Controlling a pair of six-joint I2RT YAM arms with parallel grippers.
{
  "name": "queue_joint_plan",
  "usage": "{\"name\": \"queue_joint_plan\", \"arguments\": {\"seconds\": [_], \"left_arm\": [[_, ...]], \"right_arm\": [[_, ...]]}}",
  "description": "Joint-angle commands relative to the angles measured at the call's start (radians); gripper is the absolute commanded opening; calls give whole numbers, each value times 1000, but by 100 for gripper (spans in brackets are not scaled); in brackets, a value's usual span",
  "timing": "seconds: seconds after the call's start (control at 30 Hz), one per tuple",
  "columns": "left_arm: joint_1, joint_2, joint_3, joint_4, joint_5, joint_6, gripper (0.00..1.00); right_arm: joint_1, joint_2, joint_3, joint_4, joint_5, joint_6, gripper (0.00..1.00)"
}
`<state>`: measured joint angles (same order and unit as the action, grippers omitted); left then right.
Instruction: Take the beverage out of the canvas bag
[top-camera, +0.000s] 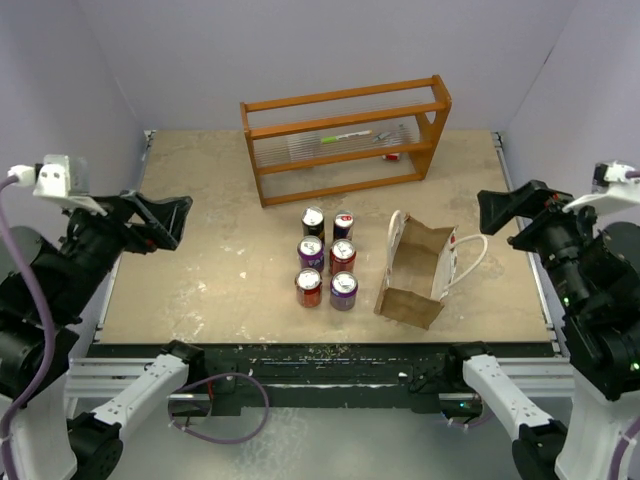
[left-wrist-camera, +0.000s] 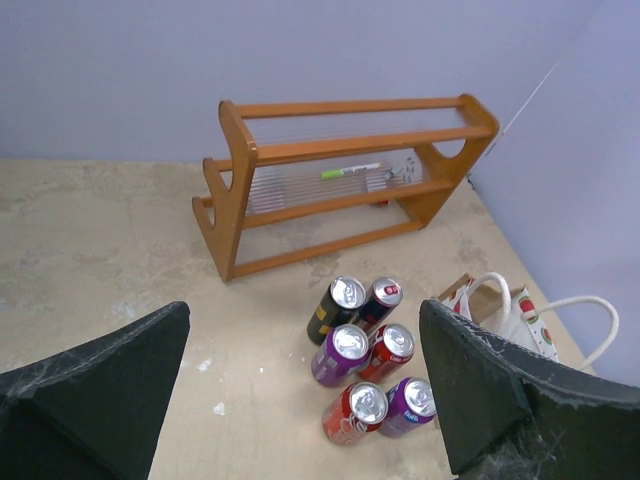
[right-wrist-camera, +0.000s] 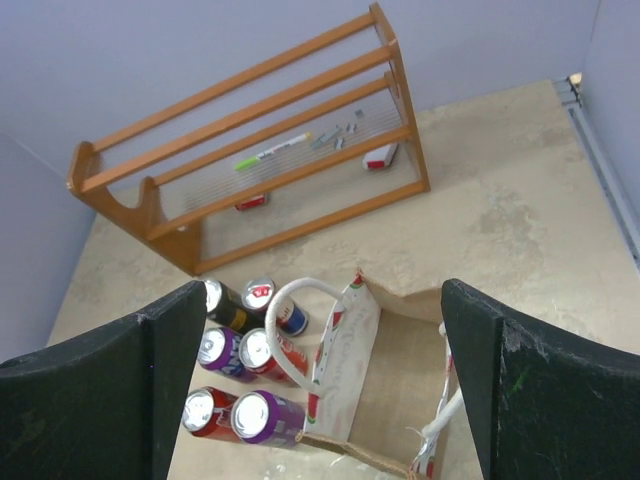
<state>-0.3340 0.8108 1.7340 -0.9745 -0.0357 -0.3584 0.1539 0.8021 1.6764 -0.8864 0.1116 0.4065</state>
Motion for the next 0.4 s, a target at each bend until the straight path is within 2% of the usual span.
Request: {"name": "queue_joint_plan", "arguments": {"seconds": [0.0,0.37], "left_arm": [[5,-3,32,20,-34,-24,99],[4,12,53,-24,-28,-28,99]], "right_arm": [[-1,-27,88,-38,43,-29,100],[-1,0,121,-96,169,-27,100]]}}
